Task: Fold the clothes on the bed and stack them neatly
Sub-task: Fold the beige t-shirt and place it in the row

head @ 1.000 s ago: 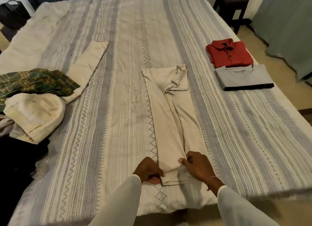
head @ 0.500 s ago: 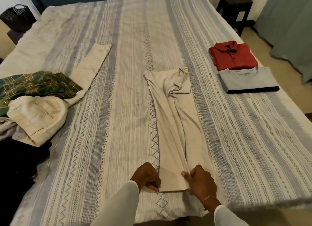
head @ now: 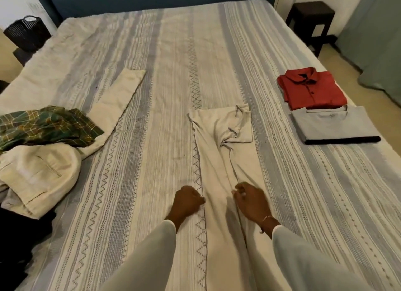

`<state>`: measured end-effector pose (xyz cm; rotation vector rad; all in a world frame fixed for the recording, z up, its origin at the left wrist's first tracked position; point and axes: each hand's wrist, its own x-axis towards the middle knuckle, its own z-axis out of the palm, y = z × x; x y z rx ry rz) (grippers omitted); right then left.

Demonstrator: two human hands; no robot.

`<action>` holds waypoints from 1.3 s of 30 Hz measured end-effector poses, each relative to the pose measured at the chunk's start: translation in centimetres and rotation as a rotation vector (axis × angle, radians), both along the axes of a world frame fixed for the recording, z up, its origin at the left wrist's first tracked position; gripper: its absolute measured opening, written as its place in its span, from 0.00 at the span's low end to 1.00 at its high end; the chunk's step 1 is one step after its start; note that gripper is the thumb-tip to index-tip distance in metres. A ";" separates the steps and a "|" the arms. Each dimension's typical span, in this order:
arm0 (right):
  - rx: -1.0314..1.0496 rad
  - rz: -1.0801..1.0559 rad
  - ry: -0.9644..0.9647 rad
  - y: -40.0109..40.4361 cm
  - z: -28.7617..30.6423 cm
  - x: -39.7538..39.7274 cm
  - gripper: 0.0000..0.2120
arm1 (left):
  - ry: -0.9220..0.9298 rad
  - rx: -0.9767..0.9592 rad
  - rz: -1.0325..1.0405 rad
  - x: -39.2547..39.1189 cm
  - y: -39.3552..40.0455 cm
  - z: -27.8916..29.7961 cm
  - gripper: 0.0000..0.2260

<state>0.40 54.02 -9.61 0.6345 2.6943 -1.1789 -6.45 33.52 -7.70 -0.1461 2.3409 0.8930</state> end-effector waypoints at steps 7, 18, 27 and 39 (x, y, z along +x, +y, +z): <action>-0.121 -0.254 0.014 0.6 -2.1 -16.4 0.10 | 0.473 -0.039 -0.265 -7.5 4.1 -2.8 0.24; 0.014 -0.349 -0.015 2.1 -2.2 -20.5 0.14 | 0.538 -0.286 -0.522 -12.2 5.0 -8.0 0.30; 0.084 -0.343 0.041 4.1 -1.4 -21.4 0.17 | 0.585 -0.219 -0.414 -14.1 5.6 -6.6 0.29; 0.078 0.284 0.148 0.8 -1.4 -29.7 0.08 | 0.485 -0.108 -0.187 -33.3 3.5 -4.3 0.16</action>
